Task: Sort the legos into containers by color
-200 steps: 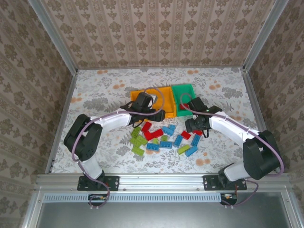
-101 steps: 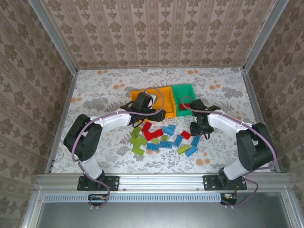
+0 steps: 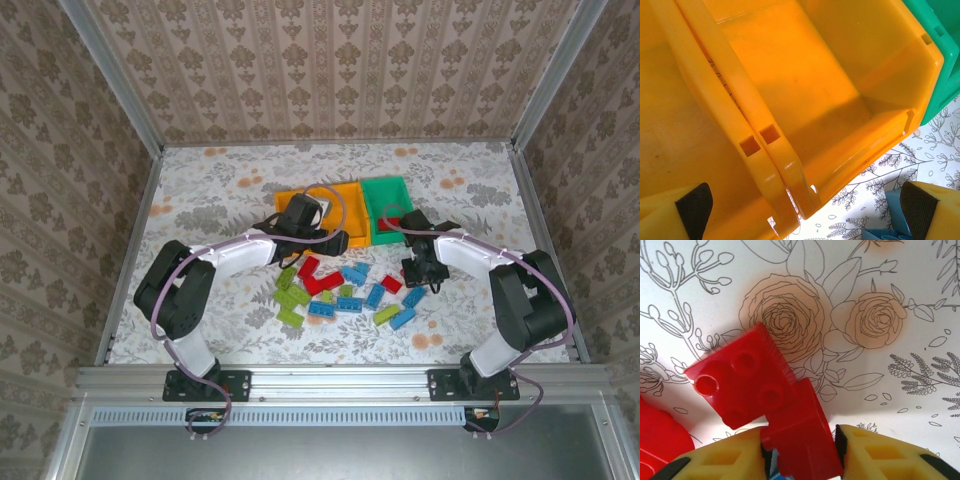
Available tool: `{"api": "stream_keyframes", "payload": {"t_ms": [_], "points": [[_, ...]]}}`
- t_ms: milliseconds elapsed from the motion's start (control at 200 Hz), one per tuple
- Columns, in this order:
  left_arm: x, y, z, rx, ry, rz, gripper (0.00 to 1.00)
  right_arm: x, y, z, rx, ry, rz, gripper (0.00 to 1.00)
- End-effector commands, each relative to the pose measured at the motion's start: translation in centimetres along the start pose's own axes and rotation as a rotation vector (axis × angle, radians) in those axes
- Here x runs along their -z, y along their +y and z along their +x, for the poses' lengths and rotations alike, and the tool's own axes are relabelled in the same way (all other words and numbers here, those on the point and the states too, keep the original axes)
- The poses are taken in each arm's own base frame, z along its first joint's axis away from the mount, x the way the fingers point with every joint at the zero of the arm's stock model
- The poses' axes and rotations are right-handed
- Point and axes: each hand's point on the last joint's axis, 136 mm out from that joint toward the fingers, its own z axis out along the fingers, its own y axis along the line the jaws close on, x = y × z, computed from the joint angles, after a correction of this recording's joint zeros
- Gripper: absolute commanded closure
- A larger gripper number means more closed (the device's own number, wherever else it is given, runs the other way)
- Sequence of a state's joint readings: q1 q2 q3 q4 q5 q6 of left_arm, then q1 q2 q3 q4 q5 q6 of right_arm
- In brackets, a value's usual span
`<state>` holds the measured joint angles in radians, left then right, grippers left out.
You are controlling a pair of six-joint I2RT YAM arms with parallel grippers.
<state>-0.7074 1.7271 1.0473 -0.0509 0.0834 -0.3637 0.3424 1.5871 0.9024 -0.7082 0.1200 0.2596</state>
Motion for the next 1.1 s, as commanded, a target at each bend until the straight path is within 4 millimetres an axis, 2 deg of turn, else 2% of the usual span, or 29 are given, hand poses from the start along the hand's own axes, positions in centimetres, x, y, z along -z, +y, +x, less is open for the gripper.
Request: {"api": "stream_keyframes", "payload": {"t_ms": [0,220,380,570,705,755,865,1015,1095], "points": [[0.1,-0.4,0.2,-0.016,0.000,0.015,0.00,0.4,-0.3,-0.6,-0.008,-0.004,0.012,0.62],[-0.1,-0.4,0.4,-0.012,0.008,0.020,0.00,1.2,-0.1,-1.5,-0.022,-0.047,0.002,0.72],[0.1,-0.2,0.4,-0.013,0.004,0.008,0.00,3.3,0.3,-3.2,-0.056,-0.141,-0.044,0.76],[0.1,-0.2,0.5,-0.013,0.006,0.006,0.00,6.7,1.6,-7.0,-0.114,-0.293,-0.142,0.81],[0.2,-0.2,0.4,-0.013,0.001,0.006,0.00,8.1,2.7,-9.8,-0.179,-0.365,-0.226,0.82],[0.3,-0.1,0.5,-0.014,0.002,0.004,0.00,8.7,3.2,-11.6,-0.212,-0.414,-0.265,0.82],[0.4,0.0,0.6,-0.016,0.002,-0.002,0.00,8.8,4.0,-14.1,-0.256,-0.431,-0.301,0.81],[0.8,0.2,0.7,-0.016,-0.005,-0.010,0.00,7.3,3.8,-16.4,-0.301,-0.412,-0.252,0.78],[1.0,0.3,0.8,-0.017,-0.007,-0.016,0.00,6.6,3.8,-17.3,-0.314,-0.397,-0.236,0.71]]}}
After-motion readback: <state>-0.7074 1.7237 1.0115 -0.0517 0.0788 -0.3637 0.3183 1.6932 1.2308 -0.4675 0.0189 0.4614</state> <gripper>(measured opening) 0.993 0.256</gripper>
